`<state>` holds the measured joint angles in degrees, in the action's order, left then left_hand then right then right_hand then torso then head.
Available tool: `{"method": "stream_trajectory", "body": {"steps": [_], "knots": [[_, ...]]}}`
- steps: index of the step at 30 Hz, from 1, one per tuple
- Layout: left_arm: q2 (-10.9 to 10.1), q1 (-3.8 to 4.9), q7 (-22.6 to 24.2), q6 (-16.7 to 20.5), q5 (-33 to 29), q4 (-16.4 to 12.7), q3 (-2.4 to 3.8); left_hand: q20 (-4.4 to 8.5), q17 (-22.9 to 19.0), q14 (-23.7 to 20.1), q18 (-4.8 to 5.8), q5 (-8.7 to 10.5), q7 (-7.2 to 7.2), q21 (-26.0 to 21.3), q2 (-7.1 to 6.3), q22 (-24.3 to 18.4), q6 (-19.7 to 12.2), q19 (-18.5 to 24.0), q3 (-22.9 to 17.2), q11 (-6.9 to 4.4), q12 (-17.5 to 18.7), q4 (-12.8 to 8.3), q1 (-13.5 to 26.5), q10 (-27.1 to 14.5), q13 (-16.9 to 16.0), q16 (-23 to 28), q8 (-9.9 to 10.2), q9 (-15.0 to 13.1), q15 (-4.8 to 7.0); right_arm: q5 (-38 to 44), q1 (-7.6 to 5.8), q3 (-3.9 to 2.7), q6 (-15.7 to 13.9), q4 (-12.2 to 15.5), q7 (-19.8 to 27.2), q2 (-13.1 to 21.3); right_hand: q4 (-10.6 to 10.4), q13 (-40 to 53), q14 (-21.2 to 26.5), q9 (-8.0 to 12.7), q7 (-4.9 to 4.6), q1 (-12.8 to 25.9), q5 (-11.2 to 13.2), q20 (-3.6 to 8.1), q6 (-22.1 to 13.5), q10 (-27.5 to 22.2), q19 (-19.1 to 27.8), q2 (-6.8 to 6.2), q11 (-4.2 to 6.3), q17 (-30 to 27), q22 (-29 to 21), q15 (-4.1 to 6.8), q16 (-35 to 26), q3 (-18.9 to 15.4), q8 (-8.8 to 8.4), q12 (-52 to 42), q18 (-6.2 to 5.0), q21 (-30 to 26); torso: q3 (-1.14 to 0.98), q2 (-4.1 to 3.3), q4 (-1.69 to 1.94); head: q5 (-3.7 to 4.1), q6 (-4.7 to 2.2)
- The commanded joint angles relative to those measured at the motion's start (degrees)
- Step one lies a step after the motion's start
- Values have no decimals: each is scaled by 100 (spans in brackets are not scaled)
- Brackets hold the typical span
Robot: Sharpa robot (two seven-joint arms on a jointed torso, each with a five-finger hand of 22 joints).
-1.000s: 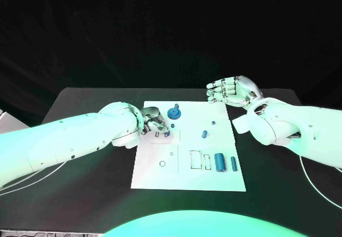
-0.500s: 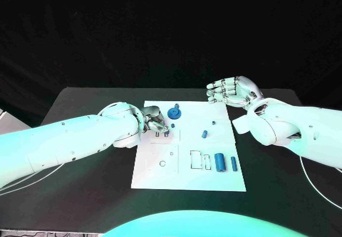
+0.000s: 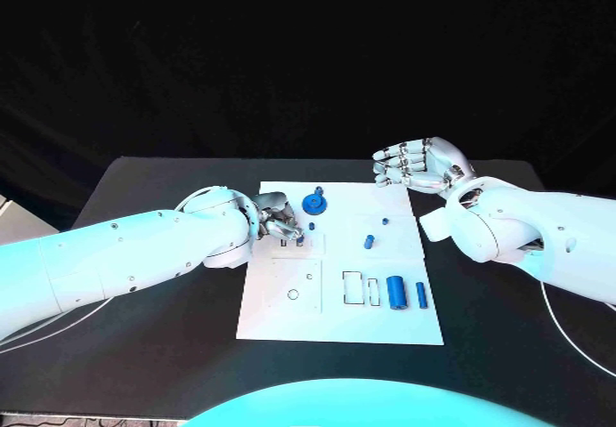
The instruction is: Assemble the parts on the task board
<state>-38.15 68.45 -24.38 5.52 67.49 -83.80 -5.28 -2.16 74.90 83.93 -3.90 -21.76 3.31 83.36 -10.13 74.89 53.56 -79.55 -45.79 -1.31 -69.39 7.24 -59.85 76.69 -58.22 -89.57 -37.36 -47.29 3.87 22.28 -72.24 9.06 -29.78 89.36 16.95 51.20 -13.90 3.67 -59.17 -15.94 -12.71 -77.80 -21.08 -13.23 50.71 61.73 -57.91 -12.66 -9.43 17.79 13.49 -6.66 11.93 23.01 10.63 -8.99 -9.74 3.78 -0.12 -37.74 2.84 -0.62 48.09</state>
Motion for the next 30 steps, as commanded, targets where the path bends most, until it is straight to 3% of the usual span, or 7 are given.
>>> {"method": "stream_trajectory", "body": {"steps": [1,30], "knots": [[3,-5,48,1,42,-3,-3,-4,1491,601,43,-17,-38,18,-20,5,18,-47,-1030,-6,-15,-1009,-56,46,-5,-34,18,4,45,45,4,-1,93,6,63,2,5,-3,-10,9,-45,69,-38,-18,9,37,9,9,-10,-5,-5,-43,-29,-34,-27,31,-84,-9,0,-3,-2,-4,-3],[-23,-26,-38,-234,-112,-32,-22,-2,1486,600,43,-17,-39,17,-34,2,39,-43,-1021,-7,-19,-996,-61,61,-20,-32,38,18,45,46,6,-1,98,8,57,5,4,-3,-15,10,-45,77,-37,-19,12,40,8,13,-10,-15,-30,-44,-41,-38,-31,38,-84,-7,-3,-2,-3,-5,32]]}}
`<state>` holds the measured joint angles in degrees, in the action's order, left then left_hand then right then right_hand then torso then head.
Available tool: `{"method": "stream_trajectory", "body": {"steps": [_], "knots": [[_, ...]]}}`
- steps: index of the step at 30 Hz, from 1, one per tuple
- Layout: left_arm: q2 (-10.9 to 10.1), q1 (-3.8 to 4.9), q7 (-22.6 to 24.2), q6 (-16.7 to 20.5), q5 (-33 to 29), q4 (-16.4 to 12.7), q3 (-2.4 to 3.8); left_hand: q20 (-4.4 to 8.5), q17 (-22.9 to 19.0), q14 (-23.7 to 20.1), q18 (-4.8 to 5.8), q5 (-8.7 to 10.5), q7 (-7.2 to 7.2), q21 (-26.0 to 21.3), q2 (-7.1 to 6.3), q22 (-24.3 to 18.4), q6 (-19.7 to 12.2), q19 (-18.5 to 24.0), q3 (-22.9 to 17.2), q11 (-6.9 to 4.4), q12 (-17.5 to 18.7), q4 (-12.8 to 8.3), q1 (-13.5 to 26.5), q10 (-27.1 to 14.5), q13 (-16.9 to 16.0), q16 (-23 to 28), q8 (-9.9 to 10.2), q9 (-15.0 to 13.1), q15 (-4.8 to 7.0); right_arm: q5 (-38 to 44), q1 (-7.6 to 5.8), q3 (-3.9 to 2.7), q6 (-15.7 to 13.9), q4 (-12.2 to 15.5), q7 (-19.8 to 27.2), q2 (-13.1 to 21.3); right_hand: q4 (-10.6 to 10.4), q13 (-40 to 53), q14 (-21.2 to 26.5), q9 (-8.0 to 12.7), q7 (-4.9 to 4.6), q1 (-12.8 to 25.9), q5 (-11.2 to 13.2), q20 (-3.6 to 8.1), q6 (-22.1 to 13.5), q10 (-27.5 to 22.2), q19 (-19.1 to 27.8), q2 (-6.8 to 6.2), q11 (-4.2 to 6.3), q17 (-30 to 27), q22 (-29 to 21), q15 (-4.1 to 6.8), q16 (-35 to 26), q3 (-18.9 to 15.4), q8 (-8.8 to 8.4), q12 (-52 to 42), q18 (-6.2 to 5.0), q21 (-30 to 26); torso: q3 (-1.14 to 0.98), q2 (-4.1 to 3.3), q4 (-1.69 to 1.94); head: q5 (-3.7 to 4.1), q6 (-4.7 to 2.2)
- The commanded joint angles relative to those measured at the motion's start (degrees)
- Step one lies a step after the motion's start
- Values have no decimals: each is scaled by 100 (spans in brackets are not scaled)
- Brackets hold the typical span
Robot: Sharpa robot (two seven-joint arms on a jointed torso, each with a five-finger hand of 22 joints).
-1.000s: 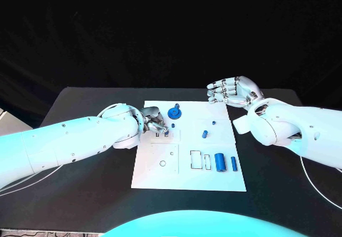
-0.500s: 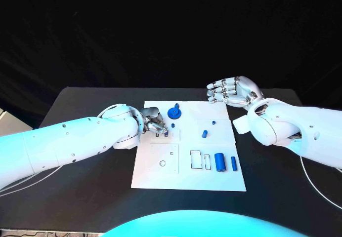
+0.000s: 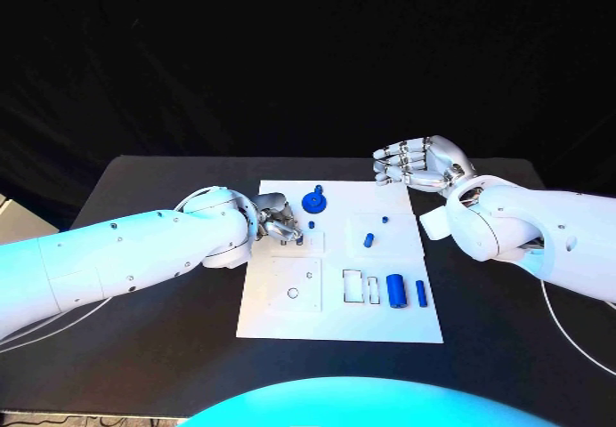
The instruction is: Assemble the parts on the task board
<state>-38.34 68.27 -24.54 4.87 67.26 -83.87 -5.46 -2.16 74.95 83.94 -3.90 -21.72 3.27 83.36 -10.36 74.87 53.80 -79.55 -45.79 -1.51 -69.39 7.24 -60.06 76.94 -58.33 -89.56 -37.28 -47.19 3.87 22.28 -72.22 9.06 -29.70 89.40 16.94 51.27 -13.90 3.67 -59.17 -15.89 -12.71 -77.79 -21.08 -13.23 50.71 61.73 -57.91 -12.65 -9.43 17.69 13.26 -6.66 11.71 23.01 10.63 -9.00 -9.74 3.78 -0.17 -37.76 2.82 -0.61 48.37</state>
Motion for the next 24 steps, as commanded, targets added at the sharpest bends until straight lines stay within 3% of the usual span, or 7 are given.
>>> {"method": "stream_trajectory", "body": {"steps": [1,24], "knots": [[-11,-7,-26,-176,-109,-34,-4,-2,1482,599,43,-20,-35,17,-11,4,15,-44,-1021,14,-19,-996,-40,36,-9,-32,30,9,45,46,5,-1,90,2,58,-3,4,-3,-15,5,-46,76,-37,-19,12,40,8,11,-10,-5,-7,-44,-19,-38,-31,38,-83,-7,4,-1,-1,-7,4],[-76,-16,-31,104,-408,-102,-4,-1,1476,598,44,-29,-37,20,-18,10,34,-47,-1018,12,-24,-986,-47,50,-23,-29,46,20,47,46,16,-1,91,-1,60,-5,4,-3,-15,5,-46,76,-37,-19,12,40,8,11,-10,-5,-7,-44,-19,-38,-31,38,-83,-7,2,0,0,-3,-8]]}}
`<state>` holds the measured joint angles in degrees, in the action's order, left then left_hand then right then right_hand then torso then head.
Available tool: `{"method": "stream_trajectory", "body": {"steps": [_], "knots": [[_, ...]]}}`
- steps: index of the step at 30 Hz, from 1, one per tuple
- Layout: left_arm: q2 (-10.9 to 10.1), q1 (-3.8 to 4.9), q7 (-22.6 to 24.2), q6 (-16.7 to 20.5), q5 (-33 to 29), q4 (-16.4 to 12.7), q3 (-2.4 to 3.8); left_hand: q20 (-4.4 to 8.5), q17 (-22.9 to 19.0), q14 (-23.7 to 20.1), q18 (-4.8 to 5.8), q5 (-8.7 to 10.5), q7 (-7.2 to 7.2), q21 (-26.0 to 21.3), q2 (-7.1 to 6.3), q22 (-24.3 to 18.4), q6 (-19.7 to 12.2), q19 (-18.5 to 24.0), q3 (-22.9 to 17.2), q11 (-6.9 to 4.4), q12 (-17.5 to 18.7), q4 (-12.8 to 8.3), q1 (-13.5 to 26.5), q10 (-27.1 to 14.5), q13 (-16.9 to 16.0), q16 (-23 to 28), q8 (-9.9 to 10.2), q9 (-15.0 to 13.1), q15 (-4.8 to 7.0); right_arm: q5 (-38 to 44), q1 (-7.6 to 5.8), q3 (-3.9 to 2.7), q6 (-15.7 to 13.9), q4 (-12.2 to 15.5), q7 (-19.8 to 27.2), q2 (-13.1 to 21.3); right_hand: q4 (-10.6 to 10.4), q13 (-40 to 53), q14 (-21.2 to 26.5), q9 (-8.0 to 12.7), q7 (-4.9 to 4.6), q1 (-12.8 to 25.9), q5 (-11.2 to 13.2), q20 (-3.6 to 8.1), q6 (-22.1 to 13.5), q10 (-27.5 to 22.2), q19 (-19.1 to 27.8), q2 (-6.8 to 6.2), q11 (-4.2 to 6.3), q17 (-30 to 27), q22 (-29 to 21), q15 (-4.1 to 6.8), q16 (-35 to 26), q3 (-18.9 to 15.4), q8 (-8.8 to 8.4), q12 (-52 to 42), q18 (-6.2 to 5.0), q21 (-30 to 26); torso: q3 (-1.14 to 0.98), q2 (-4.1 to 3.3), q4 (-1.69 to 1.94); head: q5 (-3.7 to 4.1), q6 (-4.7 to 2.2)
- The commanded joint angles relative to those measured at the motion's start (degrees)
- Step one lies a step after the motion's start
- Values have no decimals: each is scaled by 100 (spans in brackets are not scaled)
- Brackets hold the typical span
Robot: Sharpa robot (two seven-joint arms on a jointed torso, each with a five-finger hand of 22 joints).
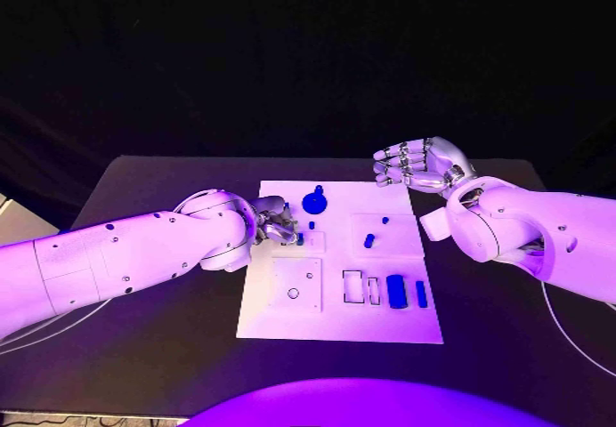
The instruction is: Assemble the parts on the task board
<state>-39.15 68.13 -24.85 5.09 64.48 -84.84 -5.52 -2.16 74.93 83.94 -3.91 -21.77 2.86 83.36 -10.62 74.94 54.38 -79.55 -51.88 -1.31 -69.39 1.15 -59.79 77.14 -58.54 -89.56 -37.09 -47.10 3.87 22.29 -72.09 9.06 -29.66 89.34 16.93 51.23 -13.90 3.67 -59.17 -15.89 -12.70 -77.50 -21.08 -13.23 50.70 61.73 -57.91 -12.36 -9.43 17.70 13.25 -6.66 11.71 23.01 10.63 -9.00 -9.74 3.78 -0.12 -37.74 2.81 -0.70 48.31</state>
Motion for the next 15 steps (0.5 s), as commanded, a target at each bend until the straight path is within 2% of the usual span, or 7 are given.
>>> {"method": "stream_trajectory", "body": {"steps": [1,10,11,12,15], "knots": [[6,-3,-2,85,-141,0,3,-1,1468,595,44,-23,5,18,9,-1,-21,-43,-407,-8,-18,-372,-73,28,5,-25,30,13,47,46,4,-1,88,6,60,-1,4,-3,-15,5,-46,47,-37,-19,12,40,8,-17,-10,-6,-6,-44,-19,-38,-31,38,-83,-7,-5,-1,2,7,-2],[-14,-2,-12,156,-333,17,4,-5,1372,567,30,18,21,-13,10,-63,-26,3,-362,6,91,-234,-25,-8,129,22,117,52,38,46,6,-1,91,2,58,4,4,-3,-15,5,-46,47,-37,-19,12,40,8,-17,-10,-6,-6,-44,-19,-38,-31,38,-83,-7,-7,1,-3,10,-16],[-28,-3,-6,183,-385,11,6,-11,1356,562,28,37,28,-21,-8,-75,-52,12,-314,14,104,-177,20,-6,138,31,155,64,33,46,7,-1,91,2,58,5,4,-3,-15,5,-46,47,-37,-19,12,40,8,-17,-10,-6,-6,-44,-19,-38,-31,38,-83,-7,-8,1,-3,12,-24],[-44,-3,0,205,-439,2,13,-25,1314,550,21,75,32,-49,-43,-122,-98,45,-173,27,137,-34,150,-16,175,52,208,79,20,46,7,-1,91,2,59,7,4,-3,-15,5,-46,47,-37,-19,12,40,8,-17,-10,-6,-6,-44,-19,-38,-31,38,-83,-7,-9,1,-3,16,-28],[-112,-2,17,247,-651,-35,42,-28,1250,531,8,105,36,-79,-76,-168,-141,74,-26,30,202,90,252,-64,251,85,257,88,20,47,8,-1,89,1,59,14,4,-3,-15,5,-46,47,-37,-19,12,40,8,-17,-10,-6,-6,-44,-19,-38,-31,38,-83,-7,-5,1,1,24,-39]]}}
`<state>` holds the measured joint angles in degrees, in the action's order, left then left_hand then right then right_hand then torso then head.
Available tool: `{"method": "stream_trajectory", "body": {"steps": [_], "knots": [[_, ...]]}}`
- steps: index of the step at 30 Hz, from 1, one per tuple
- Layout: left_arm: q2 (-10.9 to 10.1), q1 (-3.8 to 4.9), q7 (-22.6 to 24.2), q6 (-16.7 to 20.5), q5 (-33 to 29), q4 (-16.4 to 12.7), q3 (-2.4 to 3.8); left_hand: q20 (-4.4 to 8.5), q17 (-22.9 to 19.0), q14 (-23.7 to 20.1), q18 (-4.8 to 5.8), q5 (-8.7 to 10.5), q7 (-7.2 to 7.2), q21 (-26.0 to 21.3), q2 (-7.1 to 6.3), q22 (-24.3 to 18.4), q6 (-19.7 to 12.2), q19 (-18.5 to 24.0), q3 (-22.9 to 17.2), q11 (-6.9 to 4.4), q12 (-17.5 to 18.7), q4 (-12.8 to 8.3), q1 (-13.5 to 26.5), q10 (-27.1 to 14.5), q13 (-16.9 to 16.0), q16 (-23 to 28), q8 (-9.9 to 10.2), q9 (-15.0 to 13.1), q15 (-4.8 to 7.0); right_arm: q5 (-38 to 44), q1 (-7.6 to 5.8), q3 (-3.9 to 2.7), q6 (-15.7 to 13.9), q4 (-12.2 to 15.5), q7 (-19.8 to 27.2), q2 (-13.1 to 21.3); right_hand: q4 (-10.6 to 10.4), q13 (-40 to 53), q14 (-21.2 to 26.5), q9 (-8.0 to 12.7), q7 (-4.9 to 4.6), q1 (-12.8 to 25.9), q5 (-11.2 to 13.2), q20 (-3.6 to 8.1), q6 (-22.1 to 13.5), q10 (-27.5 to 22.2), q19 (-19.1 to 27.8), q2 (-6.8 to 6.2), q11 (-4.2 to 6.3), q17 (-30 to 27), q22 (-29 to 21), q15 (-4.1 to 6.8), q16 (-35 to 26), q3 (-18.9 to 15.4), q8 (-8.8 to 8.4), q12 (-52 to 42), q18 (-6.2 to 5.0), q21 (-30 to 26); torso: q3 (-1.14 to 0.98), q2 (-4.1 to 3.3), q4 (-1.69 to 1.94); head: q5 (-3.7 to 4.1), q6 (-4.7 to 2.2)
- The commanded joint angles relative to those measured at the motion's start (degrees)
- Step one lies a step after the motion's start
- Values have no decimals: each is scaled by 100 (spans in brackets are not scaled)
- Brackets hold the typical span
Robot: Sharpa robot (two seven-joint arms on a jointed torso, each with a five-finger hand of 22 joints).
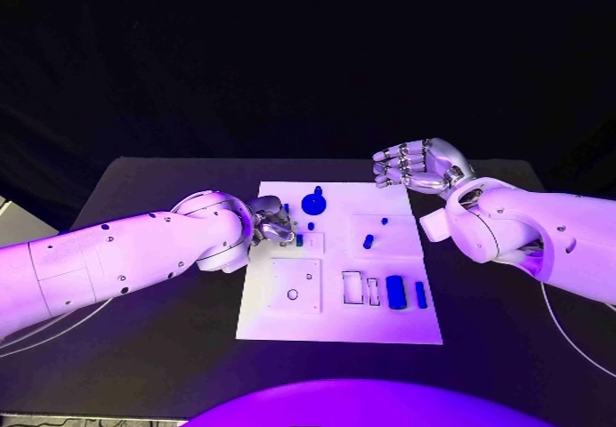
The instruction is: Assemble the parts on the task board
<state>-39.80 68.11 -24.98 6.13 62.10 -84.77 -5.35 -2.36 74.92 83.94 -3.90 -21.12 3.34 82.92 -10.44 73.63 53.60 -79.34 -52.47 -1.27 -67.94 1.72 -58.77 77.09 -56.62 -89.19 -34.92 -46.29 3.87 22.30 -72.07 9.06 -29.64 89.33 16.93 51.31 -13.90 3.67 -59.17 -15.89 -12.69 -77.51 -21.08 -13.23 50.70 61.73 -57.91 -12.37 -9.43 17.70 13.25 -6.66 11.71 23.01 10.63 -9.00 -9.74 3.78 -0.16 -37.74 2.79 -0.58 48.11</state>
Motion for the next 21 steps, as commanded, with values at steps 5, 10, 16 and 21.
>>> {"method": "stream_trajectory", "body": {"steps": [5,10,16,21], "knots": [[-241,31,20,-43,-937,-106,180,-84,1083,477,-47,88,115,-215,-190,-328,-209,235,852,139,283,603,541,-313,334,140,403,208,-68,52,7,-1,84,-17,58,16,4,-3,-15,6,-47,47,-37,-19,13,40,8,-17,-10,-6,-6,-44,-19,-38,-31,38,-84,-7,-5,9,5,20,-50],[-325,241,-101,-511,-1295,46,315,-188,874,392,-111,121,282,-418,-304,-639,-458,429,1956,290,699,1070,510,-715,848,257,841,455,-193,54,7,-1,81,-59,58,9,4,-3,-15,6,-47,47,-37,-19,13,40,8,-17,-10,-6,-6,-44,-19,-38,-31,38,-84,-7,-4,10,6,9,-97],[-240,588,-214,-856,-1537,449,370,-259,834,376,-126,204,344,-469,-282,-692,-485,443,2523,353,696,1463,160,-743,876,276,1083,682,-252,55,7,-1,83,-92,57,-8,4,-3,-15,6,-47,47,-37,-19,13,40,8,-17,-10,-6,-6,-44,-19,-38,-31,38,-84,-7,2,-8,-1,-12,-178],[16,770,-313,-1233,-1393,944,384,-250,870,391,-113,229,313,-438,-231,-627,-375,392,2676,330,596,1503,144,-664,762,254,1051,699,-236,55,7,-1,87,-98,55,-24,4,-2,-25,8,-47,58,-36,-21,17,46,4,-14,-9,-23,-49,-45,-41,-44,-38,49,-84,-5,5,-23,-12,-23,-217]]}}
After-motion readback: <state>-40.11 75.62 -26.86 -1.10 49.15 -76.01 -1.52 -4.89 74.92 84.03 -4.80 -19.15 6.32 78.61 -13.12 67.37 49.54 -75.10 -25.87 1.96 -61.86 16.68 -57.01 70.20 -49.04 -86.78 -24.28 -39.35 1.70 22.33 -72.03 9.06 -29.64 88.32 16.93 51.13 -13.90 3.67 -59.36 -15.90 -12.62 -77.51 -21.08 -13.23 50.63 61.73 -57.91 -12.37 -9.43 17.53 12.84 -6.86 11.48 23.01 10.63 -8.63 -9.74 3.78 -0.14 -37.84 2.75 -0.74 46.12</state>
